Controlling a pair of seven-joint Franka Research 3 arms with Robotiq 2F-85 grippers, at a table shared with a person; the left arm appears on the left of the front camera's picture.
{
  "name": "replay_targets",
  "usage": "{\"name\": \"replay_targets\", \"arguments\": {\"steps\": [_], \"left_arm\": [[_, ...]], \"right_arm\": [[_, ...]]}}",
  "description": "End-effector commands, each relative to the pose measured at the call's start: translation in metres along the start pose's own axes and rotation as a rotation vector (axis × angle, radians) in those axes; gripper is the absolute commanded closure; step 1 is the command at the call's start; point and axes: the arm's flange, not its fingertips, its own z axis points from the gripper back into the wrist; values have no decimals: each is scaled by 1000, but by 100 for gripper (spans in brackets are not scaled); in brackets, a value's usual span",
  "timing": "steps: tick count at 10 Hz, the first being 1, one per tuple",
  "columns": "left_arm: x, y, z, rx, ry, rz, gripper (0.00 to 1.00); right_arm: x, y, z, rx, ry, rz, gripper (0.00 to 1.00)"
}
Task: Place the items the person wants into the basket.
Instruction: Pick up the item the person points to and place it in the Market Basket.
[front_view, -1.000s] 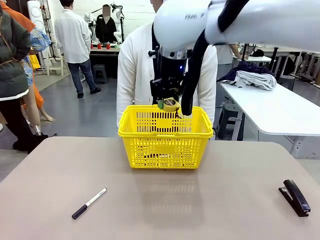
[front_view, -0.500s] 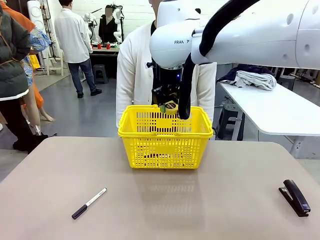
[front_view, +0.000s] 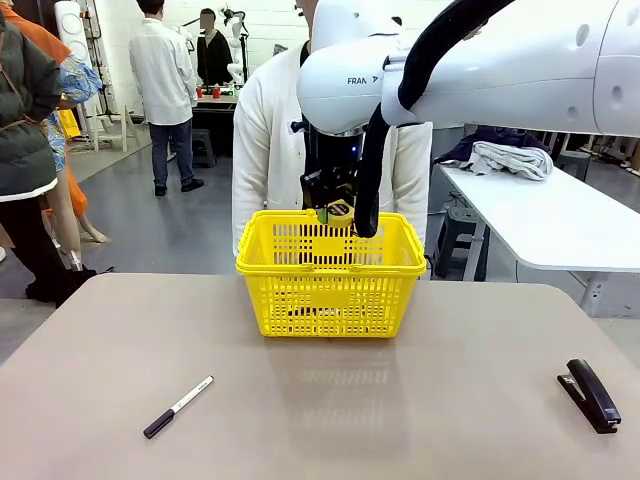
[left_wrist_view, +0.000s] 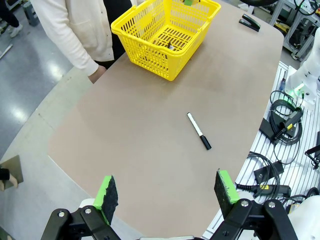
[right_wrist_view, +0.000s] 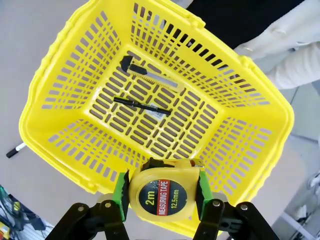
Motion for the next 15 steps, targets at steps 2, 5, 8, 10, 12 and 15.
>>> {"name": "replay_targets", "arguments": {"steps": [2, 5, 8, 10, 12, 15], "left_arm": [[-1, 0, 0, -13, -17, -10, 0], [-1, 0, 0, -13, -17, -10, 0], [-1, 0, 0, -13, -17, -10, 0], [-1, 0, 0, -13, -17, -10, 0], [-1, 0, 0, -13, -17, -10, 0], [-1, 0, 0, -13, -17, -10, 0]], "right_arm": [[4, -7, -14, 1, 26, 25, 37], [14, -18, -50, 45, 17, 100, 37], [18, -23, -91, 115, 57, 154, 37], [17, -24, -118, 164, 106, 165, 37], [14, -23, -130, 179, 130, 174, 37], [11, -20, -153, 183, 178, 183, 37]]}}
